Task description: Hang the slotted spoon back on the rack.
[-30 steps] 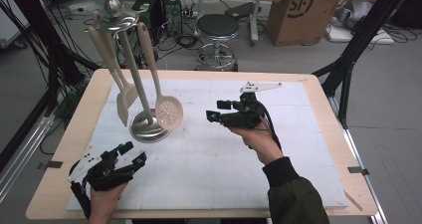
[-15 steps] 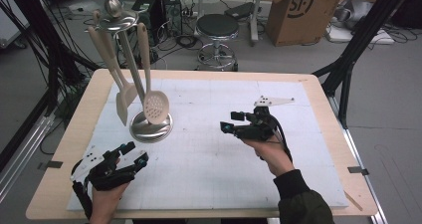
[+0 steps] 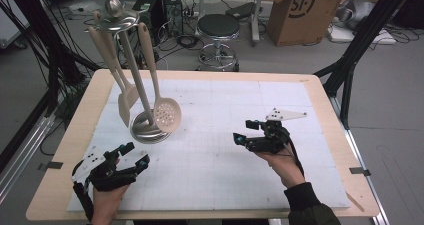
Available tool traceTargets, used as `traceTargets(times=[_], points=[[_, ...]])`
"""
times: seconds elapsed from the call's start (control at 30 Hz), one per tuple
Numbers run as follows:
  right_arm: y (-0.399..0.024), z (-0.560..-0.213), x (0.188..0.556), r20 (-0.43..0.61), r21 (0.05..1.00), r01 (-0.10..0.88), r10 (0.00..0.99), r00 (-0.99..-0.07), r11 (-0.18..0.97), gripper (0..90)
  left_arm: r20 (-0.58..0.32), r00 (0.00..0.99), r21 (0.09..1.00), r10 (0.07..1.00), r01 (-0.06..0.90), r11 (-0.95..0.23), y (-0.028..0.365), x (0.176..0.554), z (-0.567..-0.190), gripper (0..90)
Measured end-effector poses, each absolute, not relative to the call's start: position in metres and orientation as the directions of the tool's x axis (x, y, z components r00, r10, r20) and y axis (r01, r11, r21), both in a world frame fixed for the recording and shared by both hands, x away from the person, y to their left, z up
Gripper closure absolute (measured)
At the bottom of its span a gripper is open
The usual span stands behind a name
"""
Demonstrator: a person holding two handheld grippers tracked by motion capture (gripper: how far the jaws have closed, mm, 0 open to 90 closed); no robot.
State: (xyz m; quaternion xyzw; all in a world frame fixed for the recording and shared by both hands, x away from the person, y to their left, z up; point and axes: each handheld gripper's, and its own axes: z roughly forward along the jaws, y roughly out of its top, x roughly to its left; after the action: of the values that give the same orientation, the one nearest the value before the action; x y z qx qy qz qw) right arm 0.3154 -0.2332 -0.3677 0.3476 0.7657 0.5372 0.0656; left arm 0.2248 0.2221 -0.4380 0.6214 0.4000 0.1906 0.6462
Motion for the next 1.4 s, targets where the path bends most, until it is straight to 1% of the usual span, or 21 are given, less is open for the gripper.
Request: traceTargets(times=[0.17, 0.4, 0.63, 0.9, 1.13, 1.4], points=[[-0.242, -0.379, 0.31, 0.253, 0.88, 0.444, 0.624, -0.74, 0.17, 21.1, -0.276, 0.606, 0.956, 0.746, 0.254, 0.147, 0.22, 0.225, -0.439, 20.2], [-0.254, -0.394, 0.305, 0.277, 0.871, 0.468, 0.639, -0.718, 0.148, 20.9, -0.276, 0.599, 0.956, 0.751, 0.253, 0.149, 0.22, 0.227, -0.439, 20.0], [-0.267, -0.407, 0.301, 0.316, 0.863, 0.494, 0.654, -0.687, 0.102, 20.8, -0.275, 0.597, 0.955, 0.754, 0.258, 0.144, 0.215, 0.23, -0.441, 19.7], [-0.279, -0.425, 0.293, 0.31, 0.866, 0.492, 0.678, -0.666, 0.087, 20.7, -0.278, 0.597, 0.954, 0.752, 0.265, 0.143, 0.213, 0.234, -0.442, 20.2], [-0.29, -0.433, 0.288, 0.32, 0.872, 0.487, 0.691, -0.648, 0.053, 20.7, -0.278, 0.603, 0.953, 0.748, 0.272, 0.135, 0.21, 0.238, -0.443, 20.3], [-0.289, -0.435, 0.282, 0.297, 0.877, 0.475, 0.694, -0.656, 0.074, 20.7, -0.27, 0.617, 0.953, 0.74, 0.281, 0.113, 0.203, 0.24, -0.445, 20.1]])
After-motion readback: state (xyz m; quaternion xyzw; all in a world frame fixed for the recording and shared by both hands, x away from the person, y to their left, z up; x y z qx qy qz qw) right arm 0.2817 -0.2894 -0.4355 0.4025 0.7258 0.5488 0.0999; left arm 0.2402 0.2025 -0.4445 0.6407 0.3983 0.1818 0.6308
